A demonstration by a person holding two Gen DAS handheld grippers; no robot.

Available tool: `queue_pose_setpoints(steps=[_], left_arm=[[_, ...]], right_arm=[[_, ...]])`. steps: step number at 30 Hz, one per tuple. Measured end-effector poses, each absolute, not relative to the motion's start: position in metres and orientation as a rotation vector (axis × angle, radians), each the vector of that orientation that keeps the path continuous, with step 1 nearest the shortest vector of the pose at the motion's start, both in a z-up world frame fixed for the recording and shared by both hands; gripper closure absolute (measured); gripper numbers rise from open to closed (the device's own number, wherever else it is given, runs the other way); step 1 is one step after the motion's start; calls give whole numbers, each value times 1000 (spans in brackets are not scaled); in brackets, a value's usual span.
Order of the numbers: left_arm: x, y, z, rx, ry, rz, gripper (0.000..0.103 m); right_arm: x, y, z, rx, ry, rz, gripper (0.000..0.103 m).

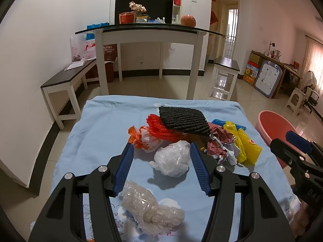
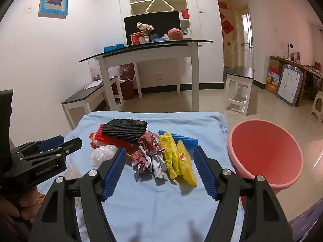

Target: Collect trash

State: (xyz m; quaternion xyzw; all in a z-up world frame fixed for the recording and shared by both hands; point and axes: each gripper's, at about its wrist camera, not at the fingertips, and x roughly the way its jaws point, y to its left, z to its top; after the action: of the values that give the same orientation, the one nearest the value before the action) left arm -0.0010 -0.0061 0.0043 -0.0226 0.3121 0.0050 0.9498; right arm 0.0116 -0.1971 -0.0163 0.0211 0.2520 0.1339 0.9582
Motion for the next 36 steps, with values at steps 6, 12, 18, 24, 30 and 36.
queue_pose_setpoints(steps=[6,12,18,24,30,36], left_arm=[[1,-7,1,-47,634,12,45],[0,-8,4,-46,627,13,45],[1,-6,4,-46,627,11,45],[3,-5,6,-48,624,9,45],[1,-8,5,-53,628,10,45],[1,-8,4,-53,627,11,44]], right_arm=[[10,-198,-15,32,497,267,35],[9,-197,-16,29,493,267,35],[9,-197,-15,27,491,266,35],[9,-198,-14,33,488,263,35],[8,-198,-15,36,485,262,35],[7,-199,-15,39,487,263,35]])
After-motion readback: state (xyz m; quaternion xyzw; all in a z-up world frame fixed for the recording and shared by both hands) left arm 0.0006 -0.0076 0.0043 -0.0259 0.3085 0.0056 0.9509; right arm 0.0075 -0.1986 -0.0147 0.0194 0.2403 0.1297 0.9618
